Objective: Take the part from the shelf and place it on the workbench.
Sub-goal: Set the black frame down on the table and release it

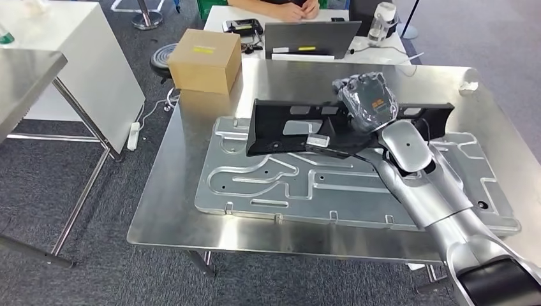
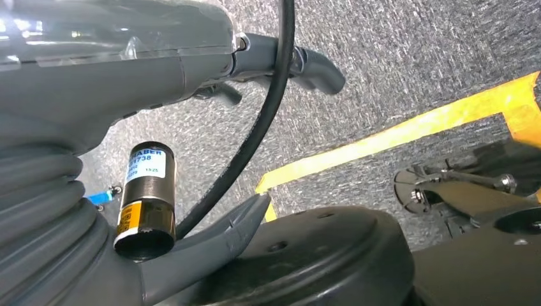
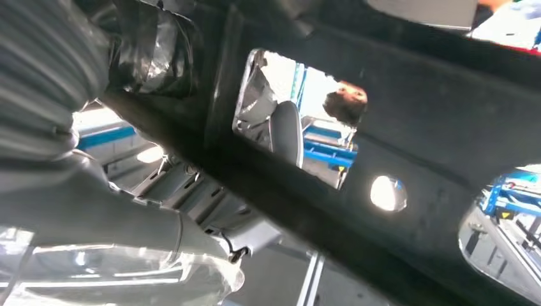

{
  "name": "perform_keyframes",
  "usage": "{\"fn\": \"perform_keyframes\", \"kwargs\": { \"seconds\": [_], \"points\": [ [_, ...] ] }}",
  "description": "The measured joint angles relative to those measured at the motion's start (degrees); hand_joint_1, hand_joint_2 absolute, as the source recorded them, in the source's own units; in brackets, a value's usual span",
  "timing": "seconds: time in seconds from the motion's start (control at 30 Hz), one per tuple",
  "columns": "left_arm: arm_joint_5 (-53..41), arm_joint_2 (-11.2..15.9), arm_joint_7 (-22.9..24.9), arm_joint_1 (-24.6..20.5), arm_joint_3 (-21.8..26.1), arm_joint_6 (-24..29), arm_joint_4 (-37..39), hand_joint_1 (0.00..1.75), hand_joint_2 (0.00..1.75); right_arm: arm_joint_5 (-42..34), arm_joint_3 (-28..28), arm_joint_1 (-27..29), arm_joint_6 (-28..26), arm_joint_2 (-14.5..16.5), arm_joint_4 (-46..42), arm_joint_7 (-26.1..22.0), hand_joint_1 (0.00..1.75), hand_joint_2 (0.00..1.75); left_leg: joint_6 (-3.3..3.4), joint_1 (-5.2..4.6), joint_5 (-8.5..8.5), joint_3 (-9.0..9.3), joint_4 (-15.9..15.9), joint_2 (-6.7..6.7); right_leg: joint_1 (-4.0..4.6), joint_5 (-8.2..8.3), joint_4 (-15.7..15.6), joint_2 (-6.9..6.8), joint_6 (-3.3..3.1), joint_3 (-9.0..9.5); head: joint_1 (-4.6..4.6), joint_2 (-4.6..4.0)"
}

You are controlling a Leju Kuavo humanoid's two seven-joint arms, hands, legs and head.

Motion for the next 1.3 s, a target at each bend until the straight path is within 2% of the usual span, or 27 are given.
{"fn": "perform_keyframes", "kwargs": {
  "seconds": [0.03, 0.07, 0.23, 0.4, 0.57, 1.03, 1.3],
  "points": [
    [0.00, -0.01, -0.01, -0.04, -0.01, -0.01, 0.00, 0.00, 1.75, 0.00, 0.01, -0.02, -0.01, -0.04, 0.00, 0.01, 1.75, 1.75, -0.01, 0.02, 0.05, -0.03, -0.06, -0.08, -0.01, -0.02, -0.11, -0.06, -0.41, 0.07, 0.01, 0.00],
    [0.00, -0.03, -0.02, -0.08, -0.02, -0.01, 0.00, 0.00, 1.75, 0.00, 0.01, -0.04, -0.02, -0.09, 0.00, 0.02, 1.75, 1.75, 0.12, -0.04, -0.04, -0.06, -0.06, -0.16, -0.02, 0.01, -0.34, -0.14, -0.50, 0.17, 0.00, 0.00],
    [-0.16, -0.10, -0.49, -0.12, -0.18, -0.04, 0.00, 0.00, 1.75, -0.03, 0.01, -0.07, -0.03, -0.20, 0.00, 0.02, 1.75, 1.75, 0.67, -0.10, -0.39, -0.06, -0.05, -0.35, -0.03, -0.01, -1.19, -0.32, -0.31, 0.60, 0.01, 0.00],
    [-0.20, -0.10, -0.85, -0.12, -0.36, -0.10, 0.00, 0.00, 1.75, -0.11, 0.01, -0.04, -0.06, -0.23, 0.00, 0.02, 1.75, 1.75, 0.93, -0.19, -0.50, -0.09, 0.04, -0.34, -0.18, 0.02, -1.44, -0.32, 1.17, 0.69, 0.00, 0.00],
    [-0.20, -0.09, -1.05, -0.12, -0.44, -0.26, 0.00, 0.00, 1.75, -0.12, 0.01, 0.05, -0.07, -0.25, 0.01, 0.02, 1.75, 1.75, 0.96, -0.20, -0.46, -0.08, 0.04, -0.33, -0.18, 0.07, -1.41, -0.33, 1.58, 0.66, -0.01, 0.00],
    [-0.72, 0.04, -2.43, -0.15, -1.33, -0.55, 0.00, 0.00, 1.75, -1.62, 0.01, 1.54, -0.74, -0.27, 1.22, -0.14, 1.75, 1.75, 0.97, -0.13, -0.44, -0.08, -0.03, -0.33, -0.10, -0.06, -1.32, -0.34, 1.51, 0.60, -0.01, 0.00],
    [0.19, 0.19, -2.28, -0.19, -1.40, -0.61, 0.00, 0.00, 1.75, -2.64, -0.03, 6.24, -3.18, 0.14, 6.72, -0.53, 1.75, 1.75, 0.97, -0.14, -0.45, -0.11, -0.04, -0.38, -0.09, -0.10, -1.32, -0.41, 1.51, 0.63, -0.01, 0.00]
  ]
}}
